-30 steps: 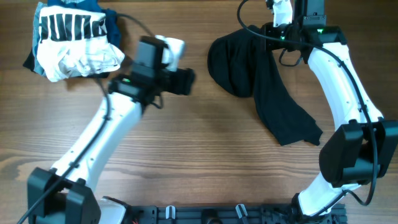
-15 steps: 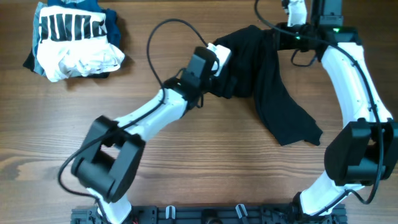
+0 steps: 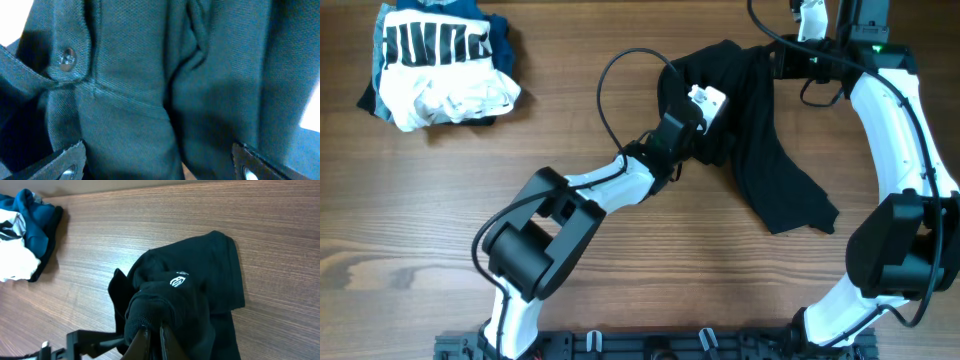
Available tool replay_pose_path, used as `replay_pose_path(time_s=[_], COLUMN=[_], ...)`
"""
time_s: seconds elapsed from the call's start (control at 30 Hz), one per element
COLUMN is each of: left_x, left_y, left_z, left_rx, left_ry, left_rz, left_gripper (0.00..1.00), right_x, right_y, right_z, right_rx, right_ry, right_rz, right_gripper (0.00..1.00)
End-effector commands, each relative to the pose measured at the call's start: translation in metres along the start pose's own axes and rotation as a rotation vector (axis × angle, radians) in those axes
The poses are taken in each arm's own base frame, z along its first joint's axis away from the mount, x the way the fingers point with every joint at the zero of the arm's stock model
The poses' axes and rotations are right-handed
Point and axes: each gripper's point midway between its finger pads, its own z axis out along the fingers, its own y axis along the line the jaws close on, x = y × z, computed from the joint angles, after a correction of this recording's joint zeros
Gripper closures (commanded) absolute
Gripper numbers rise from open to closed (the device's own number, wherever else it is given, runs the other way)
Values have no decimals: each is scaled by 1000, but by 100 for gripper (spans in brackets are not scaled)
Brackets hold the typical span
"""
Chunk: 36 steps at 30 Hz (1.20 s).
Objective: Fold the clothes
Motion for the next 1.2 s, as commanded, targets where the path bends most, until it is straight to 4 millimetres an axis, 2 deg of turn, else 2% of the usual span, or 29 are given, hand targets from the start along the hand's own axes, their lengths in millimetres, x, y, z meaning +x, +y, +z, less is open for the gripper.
replay_pose_path(time_s=[0.0, 0.07, 0.13, 0.2, 0.23, 0.27, 0.3, 0.33, 0.37, 0.43, 0.53, 0.57, 0.67, 0.73, 0.87, 0.97, 1.07, 1.17], left_x=[18, 23, 22, 20, 19, 17, 13, 7, -3, -46, -93, -114, -156, -184, -206, -208, -204, -195], left_y=[17, 20, 25, 31, 34, 37, 41, 46, 51, 65, 67, 64, 61, 61, 56, 48, 38, 28], left_z=[21, 28, 31, 30, 30, 29, 27, 23, 15, -19, -63, -86, -143, -193, -262, -298, -320, -323], left_rx=[-63, -68, -87, -116, -134, -153, -179, -212, -259, -392, -463, -471, -483, -496, -509, -506, -492, -472], left_ry=[25, 38, 37, 27, 23, 17, 7, -5, -22, -104, -180, -209, -279, -343, -404, -417, -408, -374], left_rz=[-16, -17, -19, -27, -34, -33, -32, -31, -30, -30, 15, 31, 38, 22, 8, 6, 12, 23], left_gripper=[9, 9, 15, 28, 45, 66, 81, 91, 96, 96, 96, 96, 96, 96, 96, 96, 96, 96], right_x=[-2, -2, -3, -3, -3, -3, -2, -2, -2, 0, 8, 14, 26, 38, 58, 71, 77, 72], right_y=[1, 1, 1, 1, 0, 0, 0, 0, 0, -6, -14, -19, -24, -24, -10, 7, 24, 37], right_z=[2, 2, 2, 2, 2, 2, 2, 2, 1, -1, -6, -8, -16, -25, -46, -70, -97, -119], right_rx=[-31, -31, -31, -30, -30, -30, -29, -29, -28, -20, -7, 0, 7, 12, 2, -7, 1, 14], right_ry=[-5, -5, -5, -6, -6, -5, -5, -4, -4, 1, 30, 48, 90, 133, 208, 254, 262, 213], right_rz=[5, 5, 4, 5, 5, 6, 6, 6, 8, 26, 93, 137, 187, 221, 182, 150, 122, 87], right_gripper=[96, 96, 96, 96, 96, 96, 96, 96, 96, 96, 96, 96, 96, 96, 96, 96, 96, 96])
